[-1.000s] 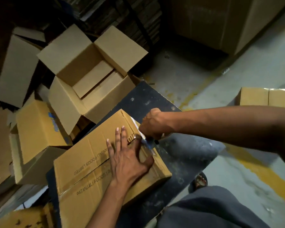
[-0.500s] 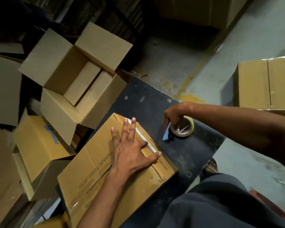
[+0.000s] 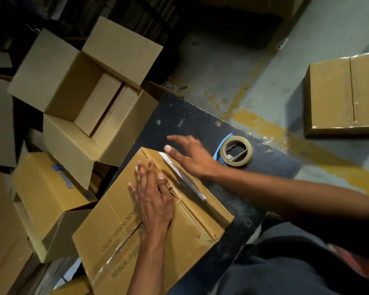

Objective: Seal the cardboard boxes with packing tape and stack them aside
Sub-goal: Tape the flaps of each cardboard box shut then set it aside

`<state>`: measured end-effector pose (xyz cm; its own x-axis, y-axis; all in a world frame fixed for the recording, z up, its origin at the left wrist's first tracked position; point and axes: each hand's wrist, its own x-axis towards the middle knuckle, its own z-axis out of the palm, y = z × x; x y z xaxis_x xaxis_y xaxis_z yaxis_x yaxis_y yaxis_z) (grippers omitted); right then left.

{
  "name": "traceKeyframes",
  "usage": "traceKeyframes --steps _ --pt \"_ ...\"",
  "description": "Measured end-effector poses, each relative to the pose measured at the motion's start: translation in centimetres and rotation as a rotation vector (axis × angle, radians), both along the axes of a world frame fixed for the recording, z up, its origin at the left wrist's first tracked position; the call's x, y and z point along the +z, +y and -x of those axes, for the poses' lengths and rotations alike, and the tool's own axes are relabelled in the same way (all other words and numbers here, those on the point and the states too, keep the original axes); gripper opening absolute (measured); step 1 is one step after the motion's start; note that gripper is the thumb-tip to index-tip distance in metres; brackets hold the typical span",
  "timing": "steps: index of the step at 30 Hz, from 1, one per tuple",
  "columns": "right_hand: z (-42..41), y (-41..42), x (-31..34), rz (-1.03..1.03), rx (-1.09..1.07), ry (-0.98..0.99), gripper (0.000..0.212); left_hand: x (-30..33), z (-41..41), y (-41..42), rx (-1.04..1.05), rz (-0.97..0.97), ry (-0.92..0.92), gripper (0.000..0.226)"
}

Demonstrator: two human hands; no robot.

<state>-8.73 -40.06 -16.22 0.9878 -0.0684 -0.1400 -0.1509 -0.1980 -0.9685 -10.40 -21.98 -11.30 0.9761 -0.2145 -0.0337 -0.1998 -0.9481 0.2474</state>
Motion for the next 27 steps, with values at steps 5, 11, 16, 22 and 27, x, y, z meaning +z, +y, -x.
traceKeyframes --steps 5,11,16,22,27 --pt "1.1 7.1 -2.5 -0.224 -0.015 0.164 0.063 -0.3 0.2 0.3 -0.003 0.003 -0.011 0.059" --pt "2.4 5.7 -9.1 -0.094 0.032 0.216 0.043 -0.4 0.1 0.1 0.017 0.009 -0.018 0.061" --pt "3.2 4.5 -9.0 -0.141 -0.106 0.293 0.05 -0.3 0.0 0.0 0.017 0.017 -0.022 0.06" --pt "2.6 6.1 -6.4 -0.14 -0.013 0.162 0.046 -0.5 -0.1 0.2 0.008 -0.03 0.001 0.063" --pt "2.8 5.1 -7.8 -0.021 -0.08 0.271 0.039 -0.4 -0.1 0.1 0.003 -0.046 0.004 0.065"
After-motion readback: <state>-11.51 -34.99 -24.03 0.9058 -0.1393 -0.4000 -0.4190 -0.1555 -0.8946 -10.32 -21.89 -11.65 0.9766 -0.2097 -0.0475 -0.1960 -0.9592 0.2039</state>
